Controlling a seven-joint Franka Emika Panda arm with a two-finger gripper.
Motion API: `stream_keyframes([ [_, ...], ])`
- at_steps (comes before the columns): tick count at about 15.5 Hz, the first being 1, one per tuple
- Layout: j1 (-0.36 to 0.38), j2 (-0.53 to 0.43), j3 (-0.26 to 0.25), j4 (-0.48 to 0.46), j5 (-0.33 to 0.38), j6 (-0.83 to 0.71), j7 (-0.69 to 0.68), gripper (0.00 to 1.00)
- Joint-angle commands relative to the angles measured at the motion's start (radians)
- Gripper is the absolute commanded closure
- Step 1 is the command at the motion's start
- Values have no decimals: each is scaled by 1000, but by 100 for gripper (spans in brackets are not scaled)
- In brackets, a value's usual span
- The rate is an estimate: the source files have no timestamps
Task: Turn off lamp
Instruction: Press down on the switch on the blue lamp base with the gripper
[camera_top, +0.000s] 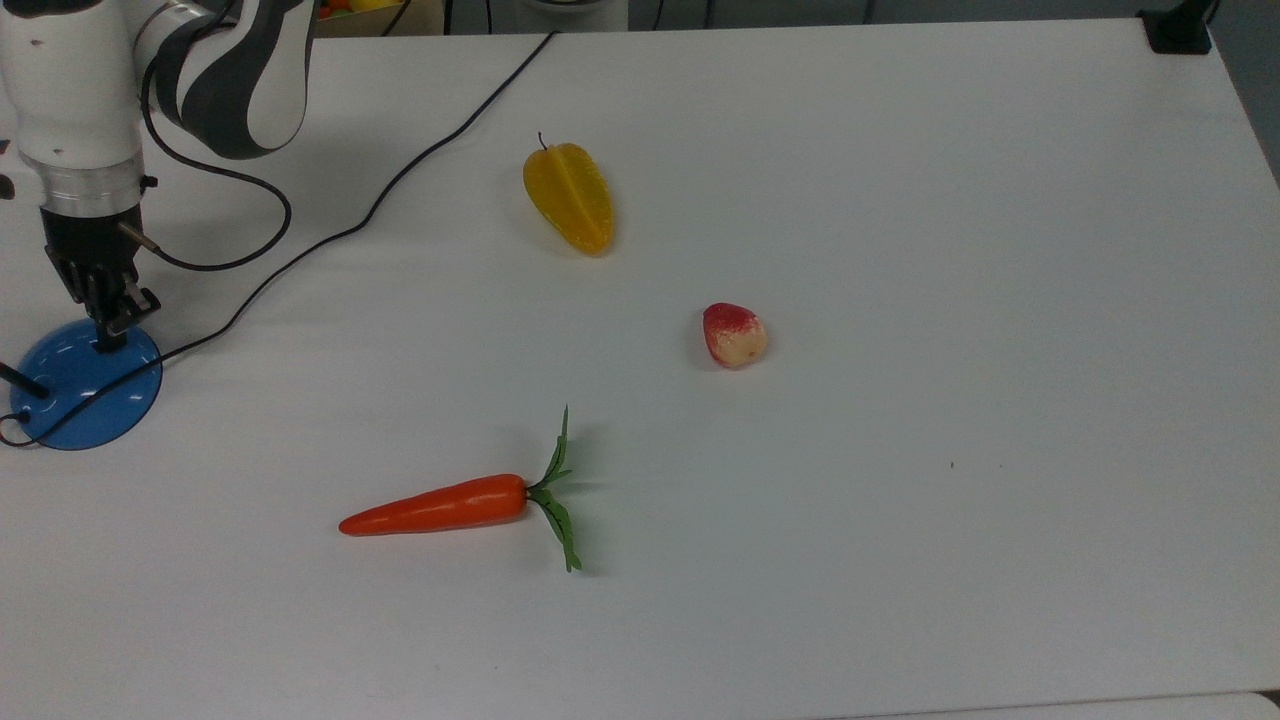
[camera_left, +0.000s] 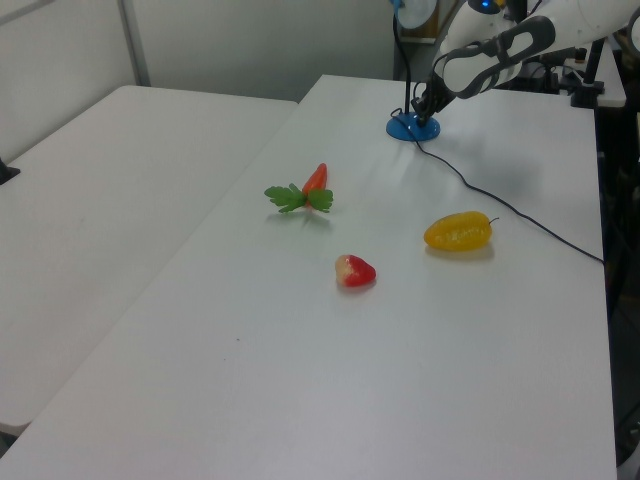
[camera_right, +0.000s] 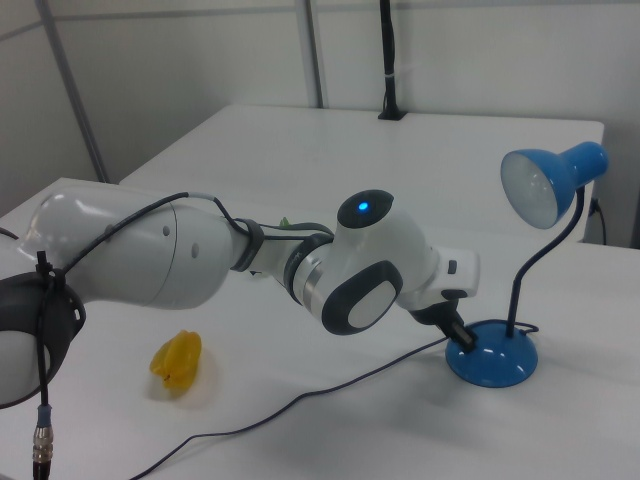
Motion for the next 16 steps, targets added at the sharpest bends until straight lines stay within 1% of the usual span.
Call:
stream_keyframes([
  [1,0,47,-5,-36,-8,28,-8,100],
  [7,-5,29,-5,-51,-8,20,-31,100],
  [16,-9,25,-5,-48,-6,-53,-32,100],
])
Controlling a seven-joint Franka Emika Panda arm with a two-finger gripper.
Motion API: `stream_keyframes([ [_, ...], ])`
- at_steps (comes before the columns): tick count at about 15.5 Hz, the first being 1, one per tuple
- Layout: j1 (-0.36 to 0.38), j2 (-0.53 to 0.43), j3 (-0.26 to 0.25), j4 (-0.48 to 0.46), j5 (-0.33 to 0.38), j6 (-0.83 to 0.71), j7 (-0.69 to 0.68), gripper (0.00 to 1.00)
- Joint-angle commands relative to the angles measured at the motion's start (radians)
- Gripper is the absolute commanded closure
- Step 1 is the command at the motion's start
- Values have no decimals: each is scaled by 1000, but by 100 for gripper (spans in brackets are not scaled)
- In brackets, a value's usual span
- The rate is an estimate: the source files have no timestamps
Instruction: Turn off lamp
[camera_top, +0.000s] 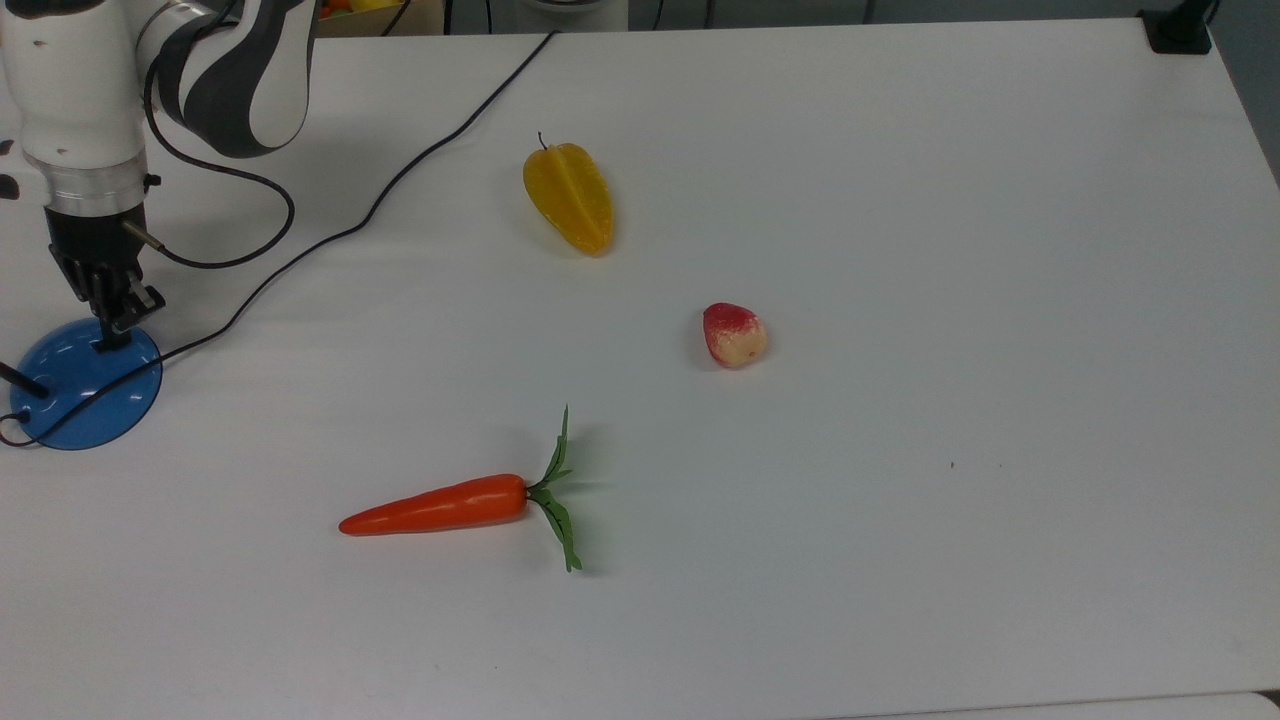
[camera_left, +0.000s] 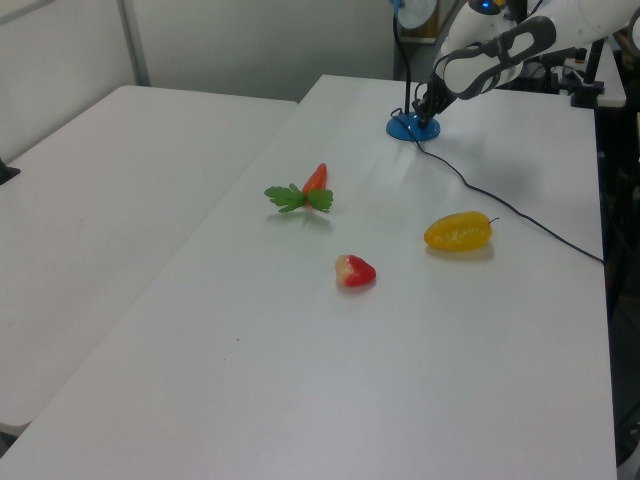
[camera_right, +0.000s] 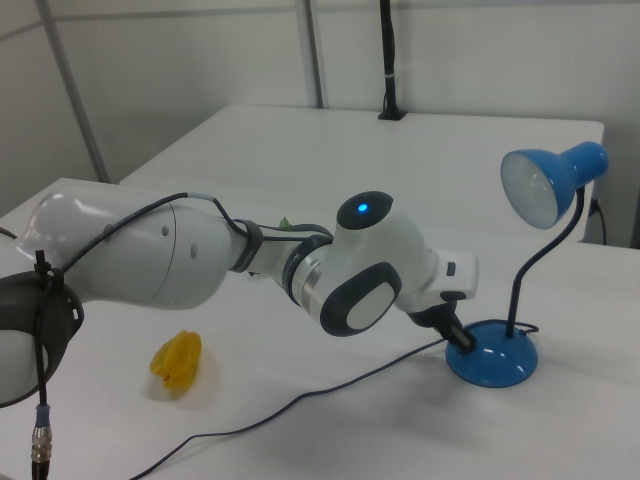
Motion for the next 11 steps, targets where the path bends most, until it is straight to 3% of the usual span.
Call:
stream_keyframes([
  [1,-9,28,-5,-34,-6,-59,-20,100],
  [8,8,-47,-2,-33,-6,-203,-22,100],
  [11,29,-125,8,-33,-4,-343,-46,100],
])
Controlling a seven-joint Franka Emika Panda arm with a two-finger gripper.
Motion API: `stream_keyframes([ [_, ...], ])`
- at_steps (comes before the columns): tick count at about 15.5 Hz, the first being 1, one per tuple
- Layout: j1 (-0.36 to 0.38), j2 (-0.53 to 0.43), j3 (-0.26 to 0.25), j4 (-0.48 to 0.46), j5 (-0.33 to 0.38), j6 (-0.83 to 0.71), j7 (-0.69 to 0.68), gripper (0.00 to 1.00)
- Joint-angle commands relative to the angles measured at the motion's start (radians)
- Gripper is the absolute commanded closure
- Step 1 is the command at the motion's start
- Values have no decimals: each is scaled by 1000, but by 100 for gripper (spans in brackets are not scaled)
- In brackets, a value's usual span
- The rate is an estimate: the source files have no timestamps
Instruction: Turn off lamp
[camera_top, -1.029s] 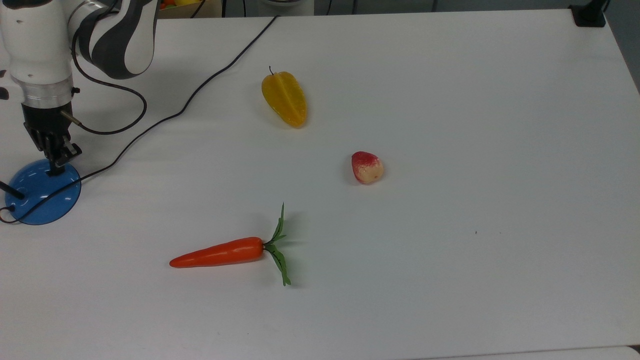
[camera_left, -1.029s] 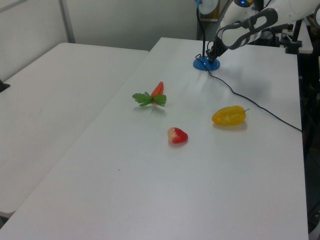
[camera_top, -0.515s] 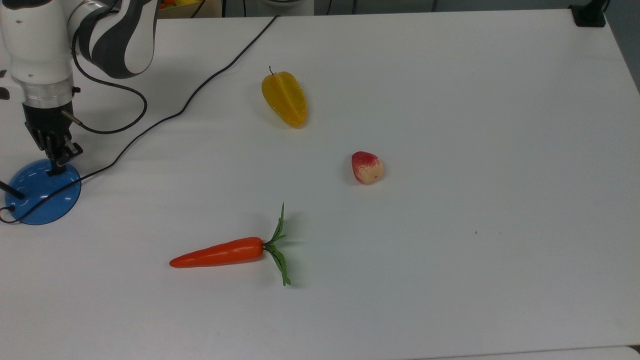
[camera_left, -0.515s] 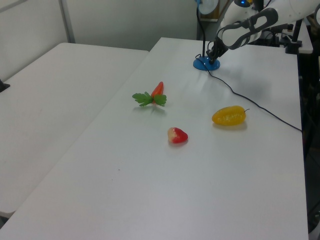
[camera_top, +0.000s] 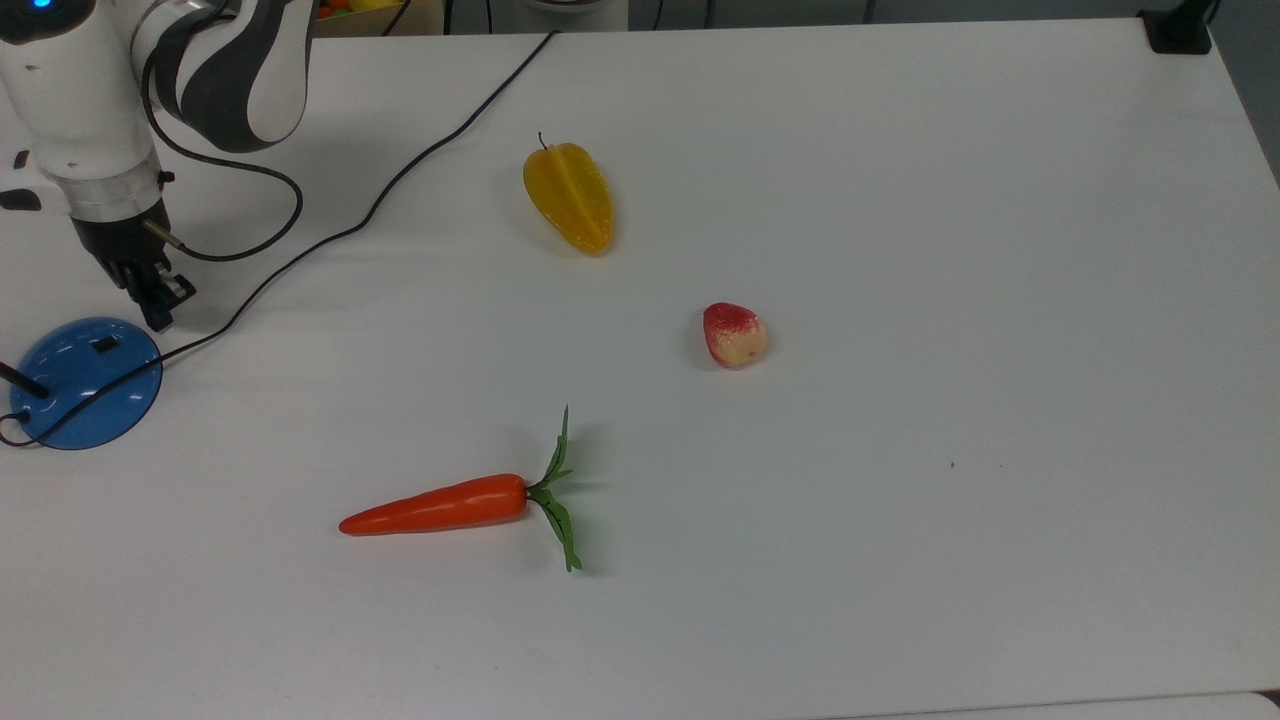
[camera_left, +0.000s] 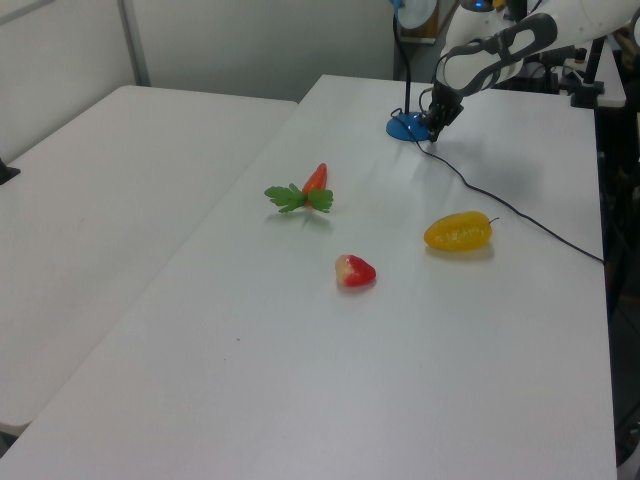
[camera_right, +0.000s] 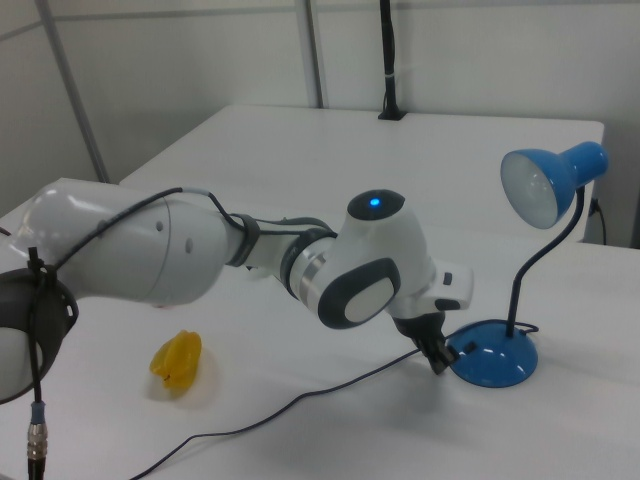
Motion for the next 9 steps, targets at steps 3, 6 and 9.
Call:
stream_keyframes([
  [3,72,-227,8,-35,1,-356,-83,100],
  [6,135,-309,7,-15,-8,-536,-112,97],
  [9,194,-402,5,-13,-14,-688,-190,89],
])
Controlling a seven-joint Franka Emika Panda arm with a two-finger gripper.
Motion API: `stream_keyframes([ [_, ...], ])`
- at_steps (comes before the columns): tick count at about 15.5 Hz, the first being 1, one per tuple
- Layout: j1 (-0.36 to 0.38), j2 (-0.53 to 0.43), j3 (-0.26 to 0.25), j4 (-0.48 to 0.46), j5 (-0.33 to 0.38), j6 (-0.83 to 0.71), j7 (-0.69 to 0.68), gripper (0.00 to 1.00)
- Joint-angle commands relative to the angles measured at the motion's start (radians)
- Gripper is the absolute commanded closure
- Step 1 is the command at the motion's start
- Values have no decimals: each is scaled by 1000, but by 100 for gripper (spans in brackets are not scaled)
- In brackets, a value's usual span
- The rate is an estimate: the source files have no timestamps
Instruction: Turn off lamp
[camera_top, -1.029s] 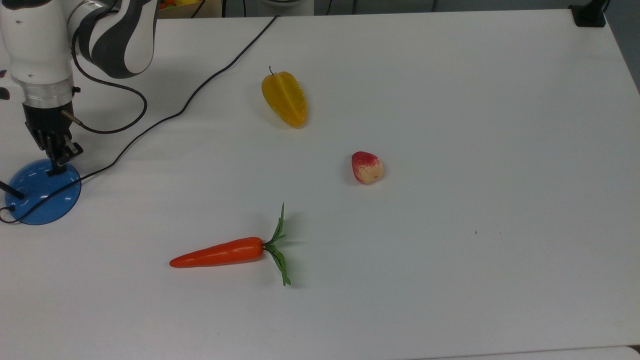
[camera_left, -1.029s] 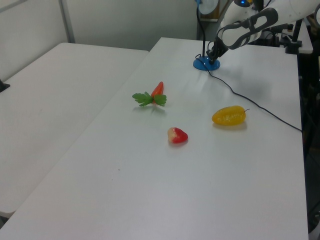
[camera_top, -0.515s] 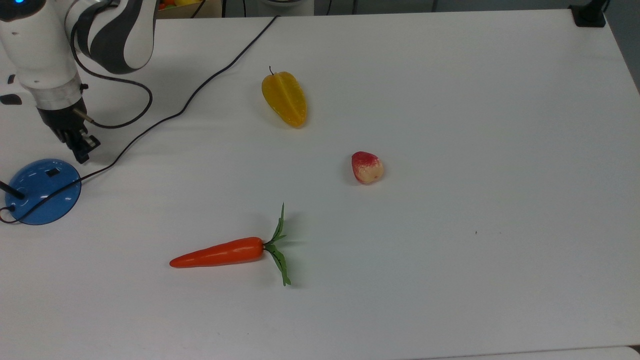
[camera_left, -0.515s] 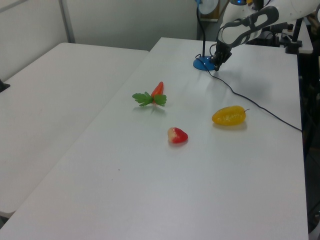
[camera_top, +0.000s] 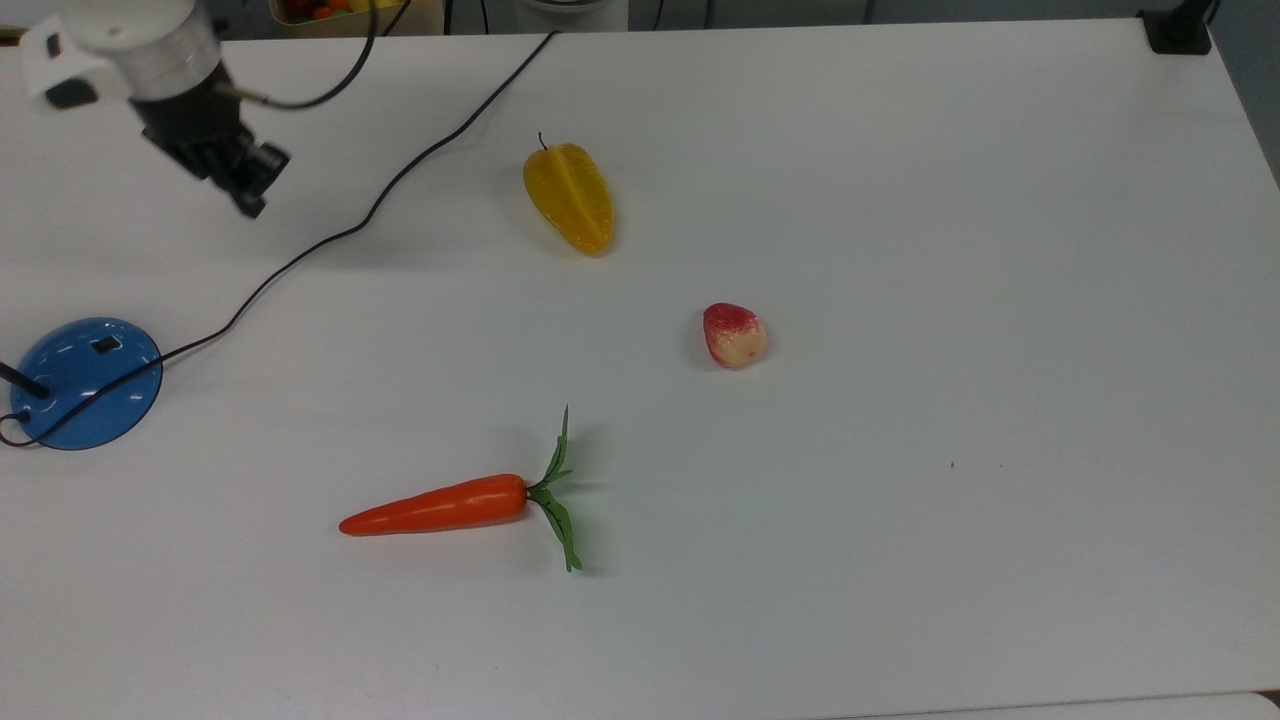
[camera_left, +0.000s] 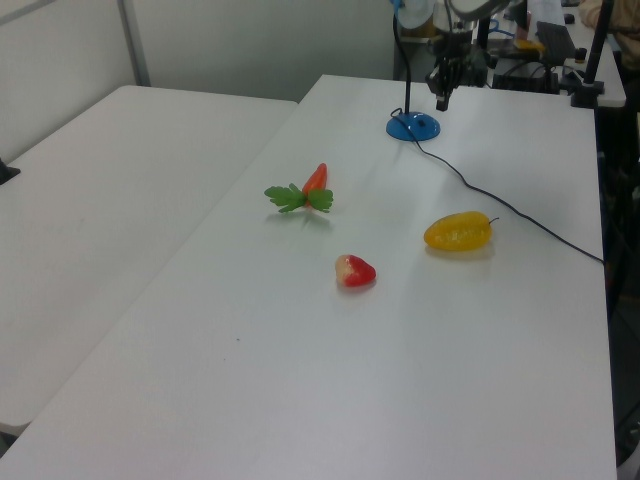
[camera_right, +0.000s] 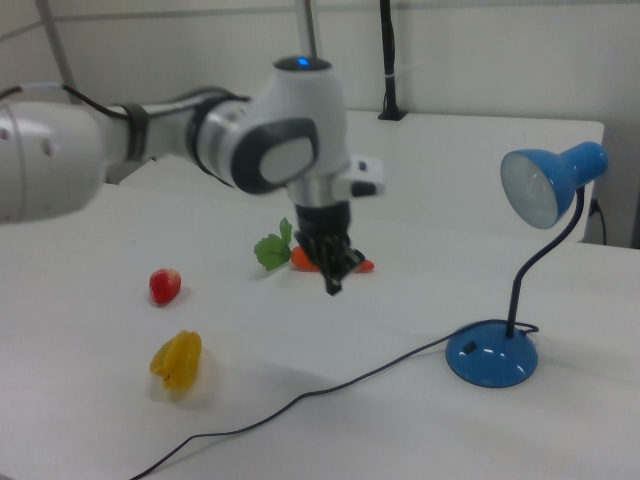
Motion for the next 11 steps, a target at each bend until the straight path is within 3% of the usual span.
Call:
stream_keyframes([
  [1,65,-135,-8,-31,-15,-207,-125,84],
  [5,148,-275,-8,-42,-15,-419,-152,59],
  [10,254,-343,-5,-106,-26,-427,-121,1],
  [11,278,-344,-4,-108,-32,-425,-97,0],
])
